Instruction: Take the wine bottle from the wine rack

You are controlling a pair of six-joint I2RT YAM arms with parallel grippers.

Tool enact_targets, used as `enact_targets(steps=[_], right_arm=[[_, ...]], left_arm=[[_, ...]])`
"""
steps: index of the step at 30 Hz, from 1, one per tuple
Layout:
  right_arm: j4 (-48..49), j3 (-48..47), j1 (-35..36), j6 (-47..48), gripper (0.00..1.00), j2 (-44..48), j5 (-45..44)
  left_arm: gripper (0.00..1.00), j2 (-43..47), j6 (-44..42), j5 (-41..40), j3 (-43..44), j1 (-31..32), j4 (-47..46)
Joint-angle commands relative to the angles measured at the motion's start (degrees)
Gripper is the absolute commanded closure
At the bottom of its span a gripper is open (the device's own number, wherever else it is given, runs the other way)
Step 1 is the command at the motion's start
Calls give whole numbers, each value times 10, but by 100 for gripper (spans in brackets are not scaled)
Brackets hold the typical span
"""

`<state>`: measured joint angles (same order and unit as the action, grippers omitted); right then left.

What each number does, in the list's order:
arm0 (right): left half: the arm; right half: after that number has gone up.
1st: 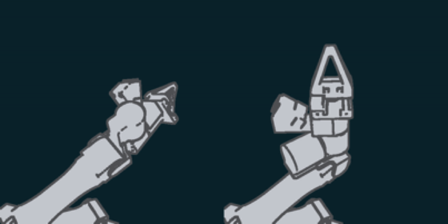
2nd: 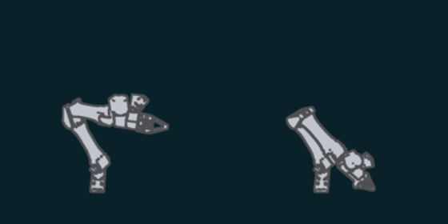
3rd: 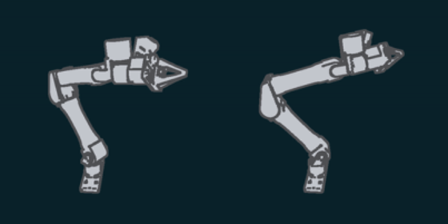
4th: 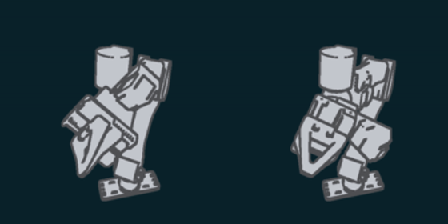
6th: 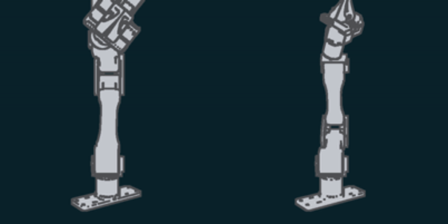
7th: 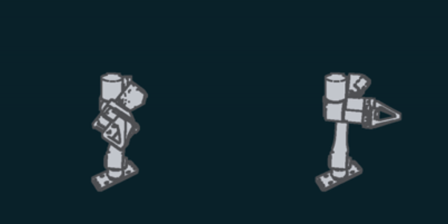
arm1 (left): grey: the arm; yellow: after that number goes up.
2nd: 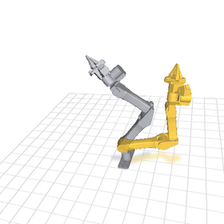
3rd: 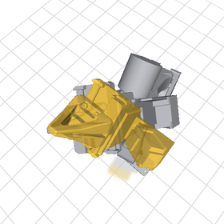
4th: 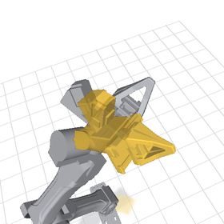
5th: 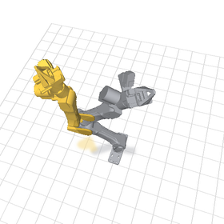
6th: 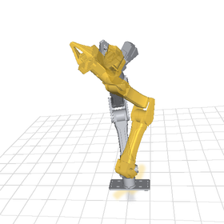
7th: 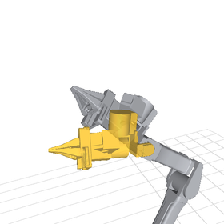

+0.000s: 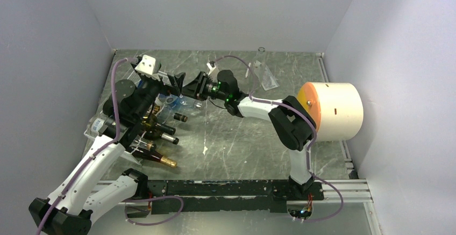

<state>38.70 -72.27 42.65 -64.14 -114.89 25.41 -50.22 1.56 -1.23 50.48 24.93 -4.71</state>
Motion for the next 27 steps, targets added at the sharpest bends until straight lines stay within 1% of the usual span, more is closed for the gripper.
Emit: enact_targets(steps=[1, 8, 14, 17, 21, 25, 27], right_arm=[[57, -44, 9, -19, 73, -41, -19], [51, -100, 10, -29, 72, -89, -12], [56, -115, 13, -36, 70, -110, -23], [44, -124, 12, -35, 62, -119, -34], [20, -138, 12, -38, 54, -129, -54], [10, -127, 9, -41, 38, -118, -92], [7, -131, 7, -40, 34, -118, -102]], left_arm=[[1, -2, 5, 10, 3, -5, -15], [1, 1, 4, 8, 3, -5, -14], [1, 6, 3, 5, 3, -5, -14], [1, 4, 4, 6, 3, -5, -13], [1, 3, 4, 7, 3, -5, -13], [1, 3, 5, 8, 4, -5, -13], [1, 4, 4, 8, 4, -5, -14]])
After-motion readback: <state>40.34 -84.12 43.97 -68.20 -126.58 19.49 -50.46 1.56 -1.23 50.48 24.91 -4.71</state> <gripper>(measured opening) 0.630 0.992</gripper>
